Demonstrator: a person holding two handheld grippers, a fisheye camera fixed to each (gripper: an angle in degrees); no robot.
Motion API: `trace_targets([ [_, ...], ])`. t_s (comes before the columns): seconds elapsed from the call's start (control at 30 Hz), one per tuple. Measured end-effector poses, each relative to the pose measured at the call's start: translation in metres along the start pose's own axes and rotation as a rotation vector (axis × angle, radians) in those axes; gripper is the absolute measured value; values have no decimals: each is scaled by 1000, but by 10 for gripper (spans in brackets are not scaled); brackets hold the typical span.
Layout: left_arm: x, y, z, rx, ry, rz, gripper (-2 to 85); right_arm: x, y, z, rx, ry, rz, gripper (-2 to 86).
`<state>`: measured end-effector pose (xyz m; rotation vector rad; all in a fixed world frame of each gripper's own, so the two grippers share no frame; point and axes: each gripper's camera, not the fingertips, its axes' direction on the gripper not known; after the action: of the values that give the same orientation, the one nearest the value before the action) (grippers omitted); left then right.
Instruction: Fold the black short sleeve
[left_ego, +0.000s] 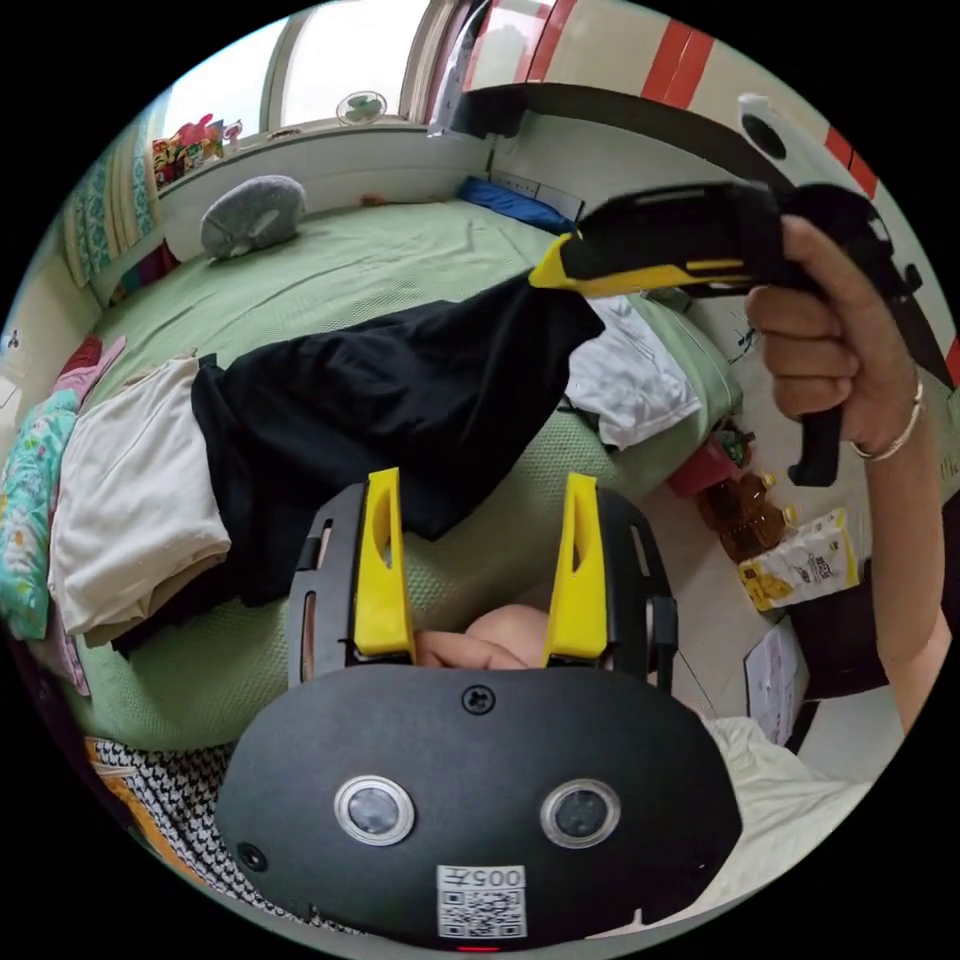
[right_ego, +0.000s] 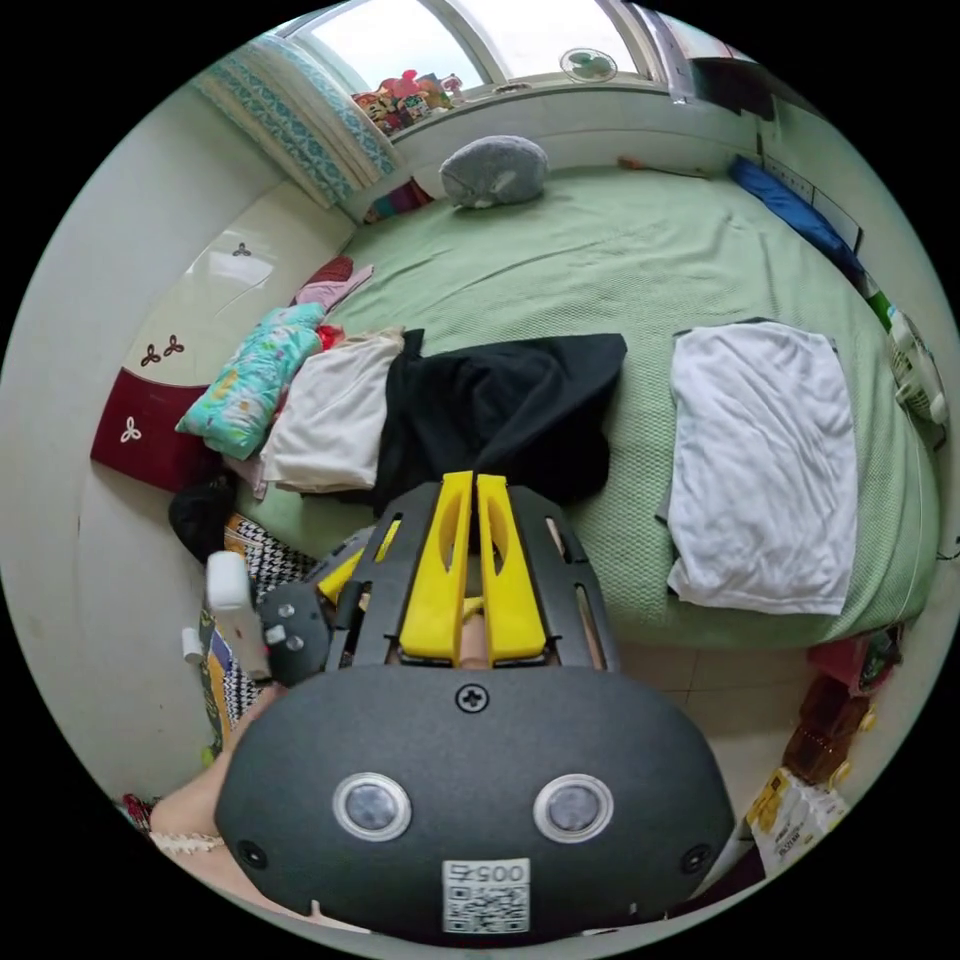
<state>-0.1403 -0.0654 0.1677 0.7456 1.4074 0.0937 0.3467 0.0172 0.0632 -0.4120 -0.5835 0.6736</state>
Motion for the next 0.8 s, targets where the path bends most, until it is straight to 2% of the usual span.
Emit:
trace_targets([
  [0.17, 21, -19, 22, -11, -99, -40, 222, -9, -9, -18, 8, -50, 1, -16],
  [0.3, 18, -31, 39, -33, -75, -110, 217, -10, -3, -32, 22, -26, -46, -17],
  [0.43, 11, -39, 46, -19, -117, -174, 139, 11, 4, -57, 48, -80, -49, -16],
  [0.67, -5, -56, 27, 39, -220, -210, 52, 65, 0, -88, 100, -90, 22, -16],
  [0.8, -18, -66, 14, 47, -279, -227, 46, 92, -4, -93, 106, -148, 78, -16],
])
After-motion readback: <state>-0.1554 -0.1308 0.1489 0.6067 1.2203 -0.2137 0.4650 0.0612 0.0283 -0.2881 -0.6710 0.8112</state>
